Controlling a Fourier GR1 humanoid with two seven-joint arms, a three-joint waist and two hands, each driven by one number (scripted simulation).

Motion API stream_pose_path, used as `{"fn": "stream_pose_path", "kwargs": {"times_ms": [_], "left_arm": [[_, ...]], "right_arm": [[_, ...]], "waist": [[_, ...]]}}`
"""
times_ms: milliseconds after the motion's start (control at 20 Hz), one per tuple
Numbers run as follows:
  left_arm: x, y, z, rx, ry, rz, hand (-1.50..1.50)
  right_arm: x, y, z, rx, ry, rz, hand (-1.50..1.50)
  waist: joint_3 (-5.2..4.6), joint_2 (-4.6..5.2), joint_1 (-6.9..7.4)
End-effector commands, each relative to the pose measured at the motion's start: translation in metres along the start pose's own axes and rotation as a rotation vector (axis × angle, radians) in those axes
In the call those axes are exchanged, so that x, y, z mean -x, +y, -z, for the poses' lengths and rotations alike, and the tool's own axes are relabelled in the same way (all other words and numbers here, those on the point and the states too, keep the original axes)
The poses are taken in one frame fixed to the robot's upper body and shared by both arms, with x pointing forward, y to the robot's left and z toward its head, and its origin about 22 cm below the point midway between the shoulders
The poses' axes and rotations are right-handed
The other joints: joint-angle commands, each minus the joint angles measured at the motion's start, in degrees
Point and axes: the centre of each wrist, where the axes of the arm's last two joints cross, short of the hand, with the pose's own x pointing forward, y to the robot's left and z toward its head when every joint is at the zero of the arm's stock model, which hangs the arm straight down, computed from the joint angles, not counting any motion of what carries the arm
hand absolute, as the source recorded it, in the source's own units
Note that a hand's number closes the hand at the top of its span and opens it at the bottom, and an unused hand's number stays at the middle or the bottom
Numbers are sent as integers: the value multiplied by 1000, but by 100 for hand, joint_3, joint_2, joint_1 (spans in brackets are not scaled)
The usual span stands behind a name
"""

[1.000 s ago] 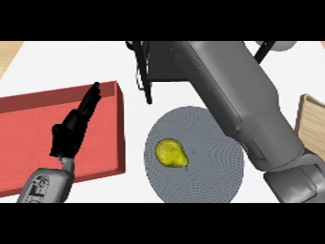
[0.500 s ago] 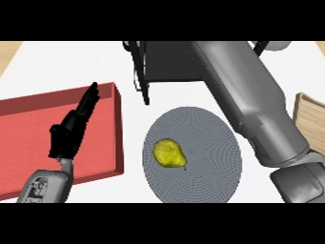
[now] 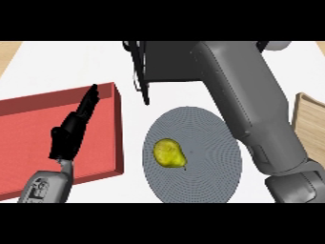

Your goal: Pick the tomato from the placemat and place it in the tiered shelf

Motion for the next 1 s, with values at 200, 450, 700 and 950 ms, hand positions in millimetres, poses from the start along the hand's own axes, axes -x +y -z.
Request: {"fn": "stream_pose_path", "kwargs": {"times_ms": [200,450,700,950], "left_arm": [[-4,2,7,18,13,-9,0],[-14,-2,-1,-1,-7,12,0],[6,-3,-3,-5,27,-18,0],[4,8,-2,-27,22,-5,0]], "right_arm": [[-18,-18,-10,-39,31,139,-150],[-41,-58,25,80,97,343,-150],[-30,-99,45,197,187,426,-150],[1,-131,52,197,333,386,-150]], "waist": [[-2,6,16],[2,-13,34],[0,-49,-138],[2,-56,-194]]}}
